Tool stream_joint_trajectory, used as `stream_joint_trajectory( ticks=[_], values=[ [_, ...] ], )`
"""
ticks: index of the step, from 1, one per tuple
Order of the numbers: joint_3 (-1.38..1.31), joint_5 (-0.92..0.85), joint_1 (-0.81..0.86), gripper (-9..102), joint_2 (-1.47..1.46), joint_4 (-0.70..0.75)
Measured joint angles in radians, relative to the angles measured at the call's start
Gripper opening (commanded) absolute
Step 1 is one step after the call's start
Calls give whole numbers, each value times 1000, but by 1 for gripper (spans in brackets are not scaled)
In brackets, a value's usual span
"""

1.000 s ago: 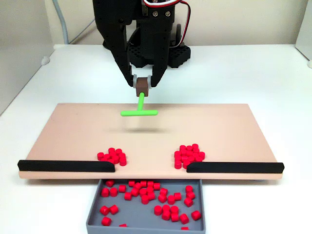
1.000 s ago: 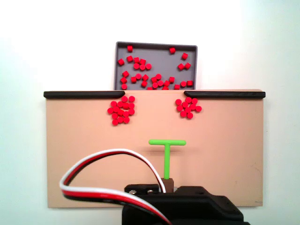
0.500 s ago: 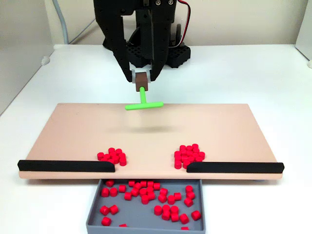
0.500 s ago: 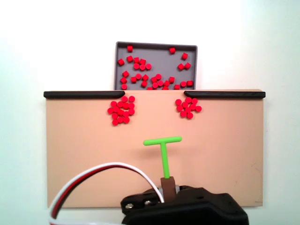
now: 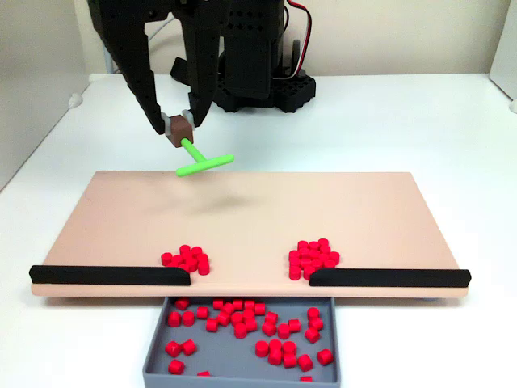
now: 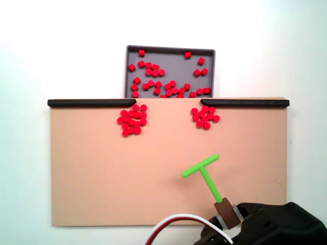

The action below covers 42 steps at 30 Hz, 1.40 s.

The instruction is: Push granules from right to the grey container

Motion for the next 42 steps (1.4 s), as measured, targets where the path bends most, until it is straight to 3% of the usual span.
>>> stream_joint_trajectory(
  ticks=[23,30,42],
  values=[
    [-262,-744,156,0,-272,-2],
    [-371,-867,167,0,-373,-2],
    [-499,-876,189,0,-476,-2]
  ],
)
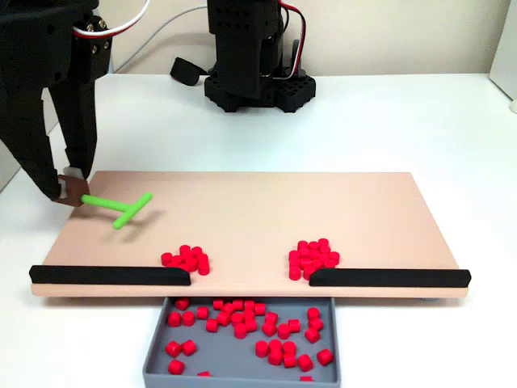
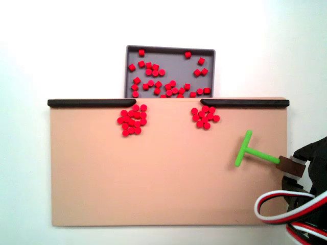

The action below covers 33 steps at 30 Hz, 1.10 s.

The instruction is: Push granules from right to the grey container

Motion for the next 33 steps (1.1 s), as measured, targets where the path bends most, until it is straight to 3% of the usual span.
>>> stream_joint_trajectory(
  ticks=[33],
  values=[
    [-133,0,-44,0,-129,3]
  ],
)
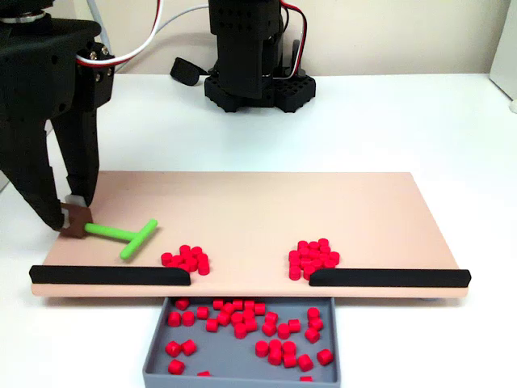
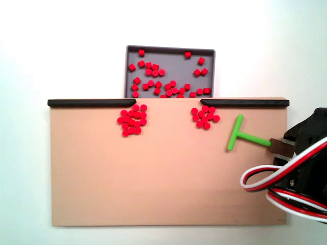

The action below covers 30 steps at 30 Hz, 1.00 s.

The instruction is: Push granules from right to the grey container

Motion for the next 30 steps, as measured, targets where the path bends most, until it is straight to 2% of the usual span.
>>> stream_joint_trajectory(
  ticks=[30],
  values=[
    [-3,0,-46,0,-14,-15]
  ],
)
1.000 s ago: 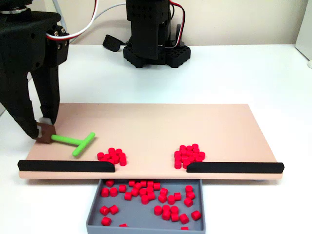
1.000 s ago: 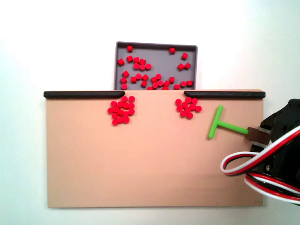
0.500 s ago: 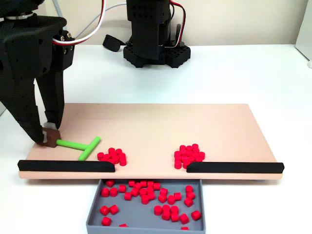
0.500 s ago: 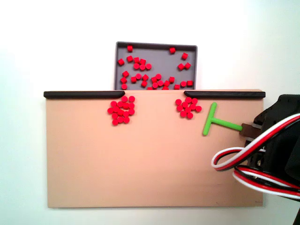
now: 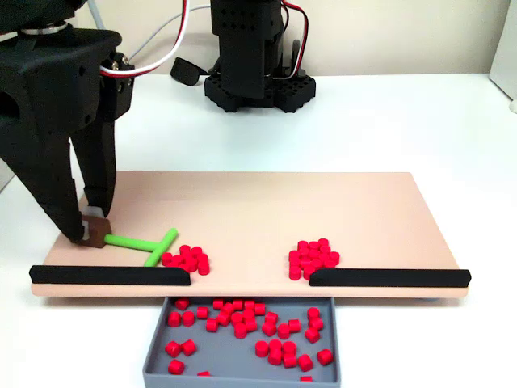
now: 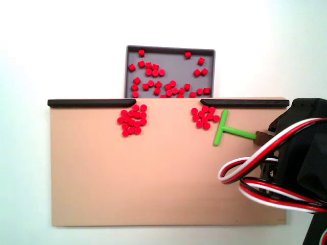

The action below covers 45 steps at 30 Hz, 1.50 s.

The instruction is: Push granules from right to the grey container

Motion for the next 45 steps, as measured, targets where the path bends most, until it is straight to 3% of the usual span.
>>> stream_joint_trajectory(
  ticks=[45],
  values=[
    [-17,0,-11,0,-21,2]
  ],
)
